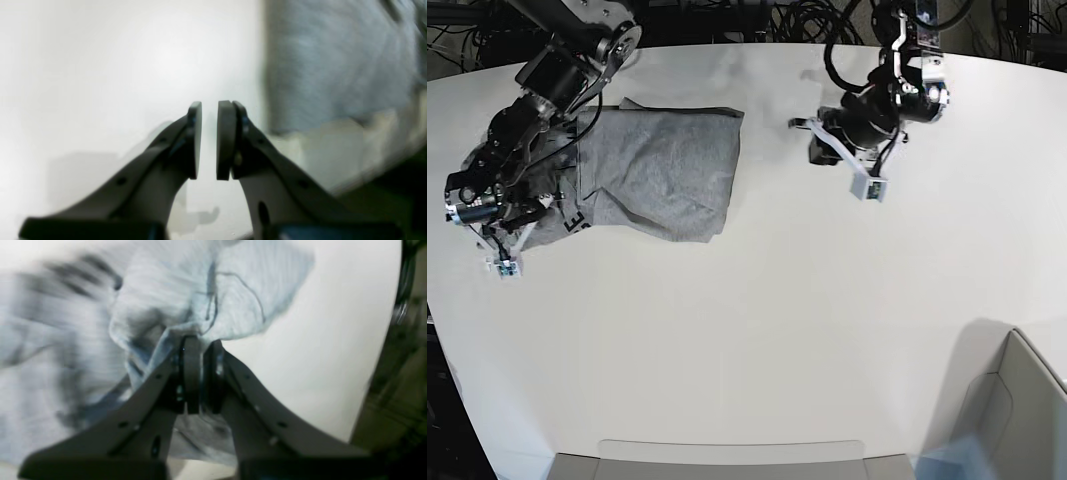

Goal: Fold the T-shirt properly
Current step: 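Lift the shirt bundle with the right gripper and fold it over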

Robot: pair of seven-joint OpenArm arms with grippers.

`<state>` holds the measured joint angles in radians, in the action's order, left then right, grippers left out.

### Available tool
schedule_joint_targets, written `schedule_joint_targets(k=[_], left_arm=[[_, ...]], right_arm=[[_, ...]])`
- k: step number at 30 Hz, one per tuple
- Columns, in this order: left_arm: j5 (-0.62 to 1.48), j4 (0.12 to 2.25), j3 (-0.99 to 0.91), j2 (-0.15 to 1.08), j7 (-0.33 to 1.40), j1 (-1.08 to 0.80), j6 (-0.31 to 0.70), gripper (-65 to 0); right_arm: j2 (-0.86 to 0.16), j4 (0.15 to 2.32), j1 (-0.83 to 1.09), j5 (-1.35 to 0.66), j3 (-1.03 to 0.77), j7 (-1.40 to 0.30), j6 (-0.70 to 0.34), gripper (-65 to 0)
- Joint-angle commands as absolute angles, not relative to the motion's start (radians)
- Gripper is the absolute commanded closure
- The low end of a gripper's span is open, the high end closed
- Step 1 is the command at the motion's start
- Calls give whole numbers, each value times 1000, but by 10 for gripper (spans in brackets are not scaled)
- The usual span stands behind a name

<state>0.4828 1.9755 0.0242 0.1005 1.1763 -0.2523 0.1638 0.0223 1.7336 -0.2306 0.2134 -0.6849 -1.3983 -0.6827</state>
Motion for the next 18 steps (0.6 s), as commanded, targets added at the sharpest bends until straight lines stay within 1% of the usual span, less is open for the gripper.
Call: schedule_joint_targets(k=[1,5,8,12,15,18], left_arm=[[493,1991,-2,104,1168,-246,166,-78],[492,1991,-71,104,1205,-246,170,-78],[490,1991,-91,104,1242,-239,170,-78],[489,1983,-91,105,1245,-237,170,-78],[489,1960,-88,105,1244,-237,170,-78],[489,1940,-88,105,1244,-237,170,-78]], right_arm=[[33,1799,-223,216,-657,-1396,-698,0],[87,1939,-148,217,-556,-1396,-698,0],[114,1979,-111,216,-483,-1396,-698,0],[150,2032,-71,211,-361,-1396,-698,0],[154,2055,-56,214,-283,-1396,-698,0],[154,2057,-53,214,-245,-1396,-698,0]])
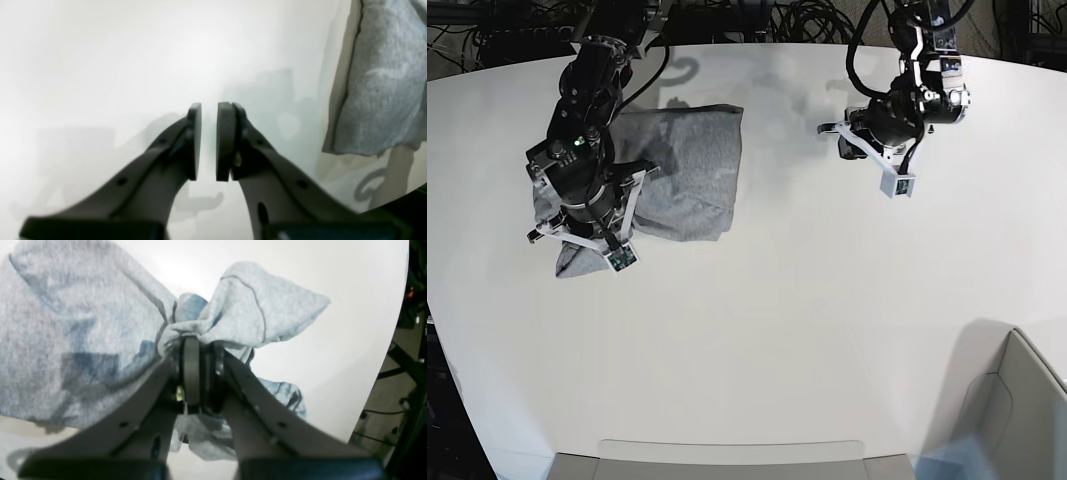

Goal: Fold the T-shirt properly
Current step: 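Lift the shirt bundle with the right gripper and fold it over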

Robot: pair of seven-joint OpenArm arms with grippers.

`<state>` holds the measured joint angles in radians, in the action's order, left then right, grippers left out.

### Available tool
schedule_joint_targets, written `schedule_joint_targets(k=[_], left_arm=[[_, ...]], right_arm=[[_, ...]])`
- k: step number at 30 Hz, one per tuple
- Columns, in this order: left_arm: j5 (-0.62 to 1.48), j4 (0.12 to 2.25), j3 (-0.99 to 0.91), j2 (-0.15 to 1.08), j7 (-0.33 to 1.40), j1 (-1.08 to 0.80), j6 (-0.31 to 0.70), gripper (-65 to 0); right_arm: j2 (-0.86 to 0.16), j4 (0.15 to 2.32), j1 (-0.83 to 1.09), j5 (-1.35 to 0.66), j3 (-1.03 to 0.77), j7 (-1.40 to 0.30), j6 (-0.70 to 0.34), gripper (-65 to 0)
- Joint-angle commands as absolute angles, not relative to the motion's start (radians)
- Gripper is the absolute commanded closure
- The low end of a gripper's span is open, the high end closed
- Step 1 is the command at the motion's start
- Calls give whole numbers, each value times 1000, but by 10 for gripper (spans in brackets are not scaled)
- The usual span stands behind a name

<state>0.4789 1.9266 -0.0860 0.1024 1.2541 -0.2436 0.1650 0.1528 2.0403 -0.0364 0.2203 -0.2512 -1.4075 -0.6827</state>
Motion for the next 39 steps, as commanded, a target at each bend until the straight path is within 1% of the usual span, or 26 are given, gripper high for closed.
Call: schedule_joint_targets(k=[1,10,16,20,24,26,31,32,34,39], left_arm=[[489,1936,-90,105,1244,-237,170,-78],[489,1926,-90,105,1244,-213,171,-78],[489,1926,-88,120,1247,-203,171,-78],[489,1926,-88,124,1247,-202,171,-78],[489,1925,-88,125,1247,-202,170,-81],[489,1917,-90,125,1247,-202,168,-81],[489,1863,-90,130,1244,-199,168,-81],[489,1854,-90,139,1244,-193,168,-81],[489,1830,-90,150,1244,-170,168,-81],[489,1802,-90,151,1244,-159,168,-81]], right_arm=[[154,2057,-45,214,-223,-1396,-698,0],[154,2055,10,209,62,-1396,-698,0],[151,2046,47,211,186,-1396,-698,0],[143,1975,59,216,269,-1396,-698,0],[125,1957,64,216,343,-1396,-698,0],[104,1963,74,216,392,-1396,-698,-65],[65,1975,82,209,496,-1396,-698,-262],[65,1980,85,209,509,-1396,-698,-285],[65,2002,93,209,527,-1396,-698,-303],[65,2048,85,216,527,-1396,-698,-303]])
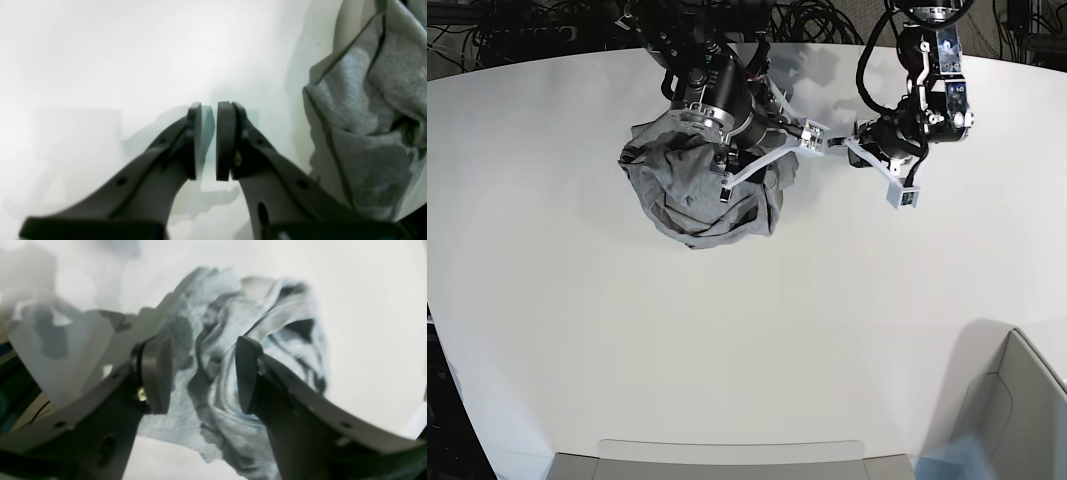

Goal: Fold the T-shirt properly
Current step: 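Lift the shirt bundle with the right gripper and fold it over, then press and tuck the bundle's loose edges with the right gripper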

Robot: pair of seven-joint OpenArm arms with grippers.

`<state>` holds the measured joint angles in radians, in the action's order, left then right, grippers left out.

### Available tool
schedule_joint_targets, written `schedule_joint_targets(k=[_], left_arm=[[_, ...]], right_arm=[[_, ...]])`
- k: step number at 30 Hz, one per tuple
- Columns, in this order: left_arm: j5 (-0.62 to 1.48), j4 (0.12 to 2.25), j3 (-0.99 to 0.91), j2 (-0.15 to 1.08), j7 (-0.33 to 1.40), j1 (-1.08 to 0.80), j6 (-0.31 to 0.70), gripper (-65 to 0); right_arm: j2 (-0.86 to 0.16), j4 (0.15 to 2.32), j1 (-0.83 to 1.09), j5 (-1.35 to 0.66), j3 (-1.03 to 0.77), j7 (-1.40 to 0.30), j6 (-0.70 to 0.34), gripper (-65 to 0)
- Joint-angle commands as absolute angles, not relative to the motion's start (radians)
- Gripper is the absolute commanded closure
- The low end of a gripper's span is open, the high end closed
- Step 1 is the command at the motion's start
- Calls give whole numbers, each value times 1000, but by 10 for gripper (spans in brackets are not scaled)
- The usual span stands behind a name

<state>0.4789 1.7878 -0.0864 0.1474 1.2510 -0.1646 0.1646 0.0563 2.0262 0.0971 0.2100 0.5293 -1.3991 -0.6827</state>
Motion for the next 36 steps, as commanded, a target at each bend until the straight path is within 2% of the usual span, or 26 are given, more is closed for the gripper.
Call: schedule_joint_targets(k=[1,10,13,17,23,29,32,36], left_arm=[[489,1804,-90,151,1244,-159,168,-81],[489,1801,-90,151,1244,-159,170,-81],[489,1801,-90,151,1244,-159,170,-81],[489,1801,-88,151,1244,-159,170,-81],[490,1801,-90,151,1244,-159,168,-81],[490,1801,-90,150,1244,-159,168,-81],[490,1801,-90,150,1244,-159,168,-81],[490,1801,-90,150,1244,-159,168,-81]], right_arm=[[65,2058,76,217,515,-1396,-698,-303],[51,2058,-51,217,128,-1396,-698,-303],[-1,2032,-73,208,110,-1396,-698,-303],[-7,1951,-71,208,111,-1396,-698,-303],[-25,2003,16,209,292,-1396,-698,-303],[-119,2052,90,214,591,-1396,-698,-303],[-128,2052,117,214,653,-1396,-698,-303],[-117,2066,117,216,621,-1396,-698,-303]])
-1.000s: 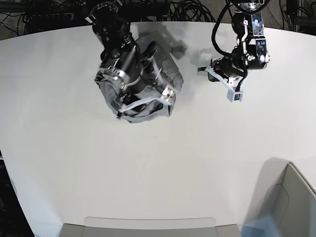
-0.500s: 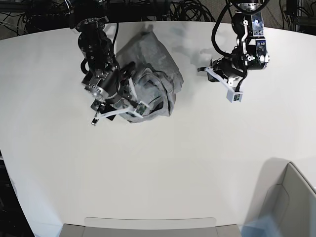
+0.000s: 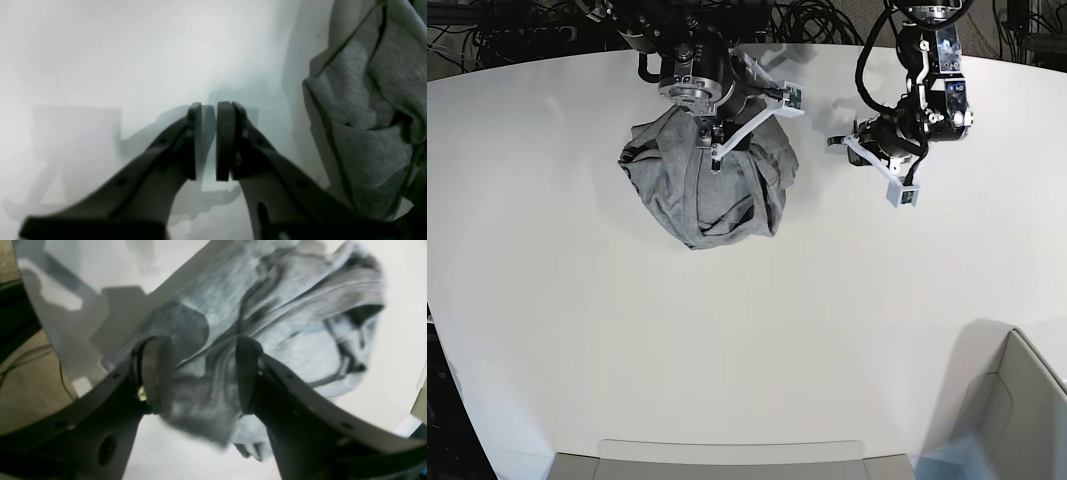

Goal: Fold the T-shirt properly
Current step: 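Press and tuck the bundle's loose edges with the right gripper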

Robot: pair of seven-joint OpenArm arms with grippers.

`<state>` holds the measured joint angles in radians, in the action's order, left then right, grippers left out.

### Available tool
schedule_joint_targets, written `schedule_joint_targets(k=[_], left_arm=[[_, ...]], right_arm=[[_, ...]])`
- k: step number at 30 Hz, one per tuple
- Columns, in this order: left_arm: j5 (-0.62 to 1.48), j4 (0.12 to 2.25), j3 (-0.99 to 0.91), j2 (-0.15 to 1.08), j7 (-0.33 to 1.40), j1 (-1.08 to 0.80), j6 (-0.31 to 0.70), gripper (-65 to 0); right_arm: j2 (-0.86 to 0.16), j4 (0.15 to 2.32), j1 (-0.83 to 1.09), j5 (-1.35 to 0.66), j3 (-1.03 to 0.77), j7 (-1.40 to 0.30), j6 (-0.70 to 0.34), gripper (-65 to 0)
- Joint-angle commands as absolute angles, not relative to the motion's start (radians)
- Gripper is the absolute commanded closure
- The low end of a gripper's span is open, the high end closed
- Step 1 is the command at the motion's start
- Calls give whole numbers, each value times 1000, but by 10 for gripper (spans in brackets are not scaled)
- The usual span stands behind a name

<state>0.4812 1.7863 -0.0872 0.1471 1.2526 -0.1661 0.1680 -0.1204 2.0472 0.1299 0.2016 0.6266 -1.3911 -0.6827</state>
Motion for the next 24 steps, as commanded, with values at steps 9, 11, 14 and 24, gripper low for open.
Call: schedule_joint_targets(k=[9,11,14,24], left_arm=[[490,1799,-90,150,1244,-159,168,-81],[490,1799,-85,150,1244,-159,168,-81],[490,1799,-85,148,1244,-159,168,-81],[490,1799,-87,148,1244,-159,168,-81]], right_arm=[[-21,2060,31,209,404,-1396,-698,-303],[-19,2055,15,208,421,-1396,-698,-303],[-4,2017,-13,208,440,-1396,-698,-303],[122,1758,-56,202,446,-1372,-698,-303]])
